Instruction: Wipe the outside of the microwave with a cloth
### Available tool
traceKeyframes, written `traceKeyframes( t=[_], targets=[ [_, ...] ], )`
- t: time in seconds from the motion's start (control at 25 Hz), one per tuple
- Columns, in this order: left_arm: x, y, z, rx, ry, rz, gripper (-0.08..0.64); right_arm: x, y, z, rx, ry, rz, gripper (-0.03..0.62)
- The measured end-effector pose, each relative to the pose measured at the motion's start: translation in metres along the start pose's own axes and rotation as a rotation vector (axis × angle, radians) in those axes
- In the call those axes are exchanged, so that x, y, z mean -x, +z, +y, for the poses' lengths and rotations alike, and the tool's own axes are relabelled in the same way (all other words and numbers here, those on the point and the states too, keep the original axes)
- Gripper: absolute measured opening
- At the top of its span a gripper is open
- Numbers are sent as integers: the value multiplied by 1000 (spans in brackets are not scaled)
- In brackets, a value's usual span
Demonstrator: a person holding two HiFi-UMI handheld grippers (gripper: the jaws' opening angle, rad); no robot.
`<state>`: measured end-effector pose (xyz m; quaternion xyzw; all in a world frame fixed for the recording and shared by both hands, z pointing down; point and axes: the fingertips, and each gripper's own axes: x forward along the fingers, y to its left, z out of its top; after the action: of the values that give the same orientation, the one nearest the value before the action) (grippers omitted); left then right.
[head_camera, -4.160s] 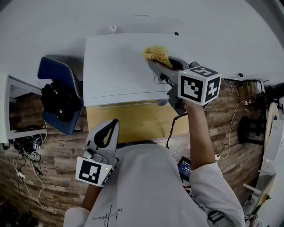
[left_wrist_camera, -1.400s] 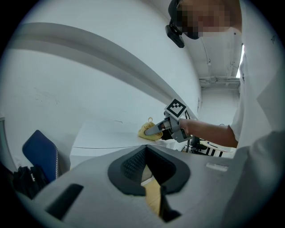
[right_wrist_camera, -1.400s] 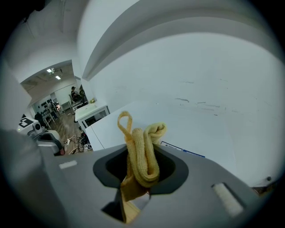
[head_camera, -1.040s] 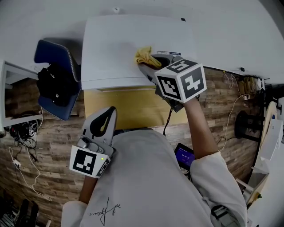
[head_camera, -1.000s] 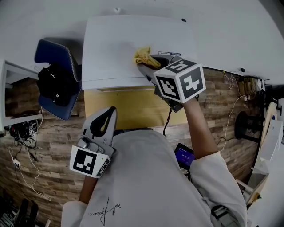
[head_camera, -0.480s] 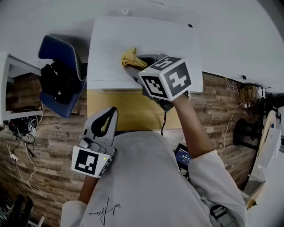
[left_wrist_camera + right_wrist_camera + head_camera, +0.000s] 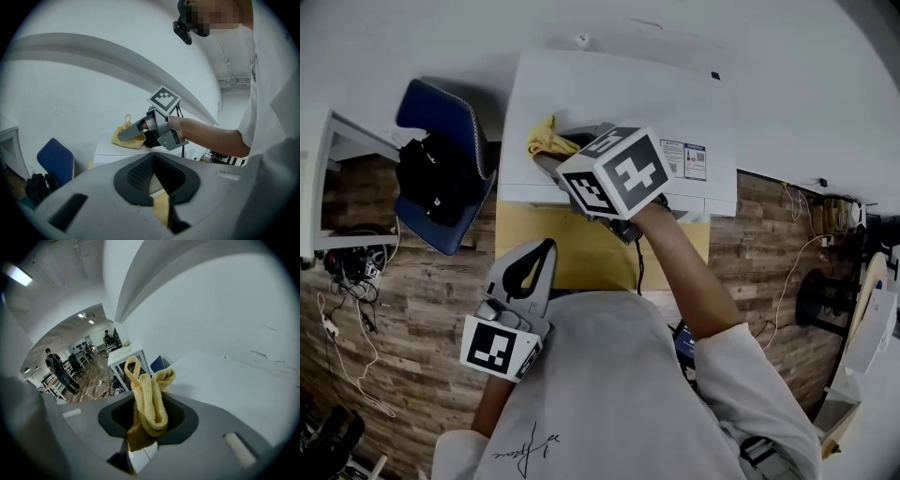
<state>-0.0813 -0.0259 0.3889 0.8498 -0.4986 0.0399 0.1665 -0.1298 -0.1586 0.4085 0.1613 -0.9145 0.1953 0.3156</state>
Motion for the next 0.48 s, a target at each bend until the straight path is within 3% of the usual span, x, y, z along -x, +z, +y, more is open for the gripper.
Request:
traceKeyframes(
  t=[0.36,0.48],
  targets=[
    [2,4,7,-11,2,12,-3,-32,20,32,53,67,3,123],
    [5,7,9,-2,19,8,-3,-30,24,48,61,150,-53,123]
  ],
)
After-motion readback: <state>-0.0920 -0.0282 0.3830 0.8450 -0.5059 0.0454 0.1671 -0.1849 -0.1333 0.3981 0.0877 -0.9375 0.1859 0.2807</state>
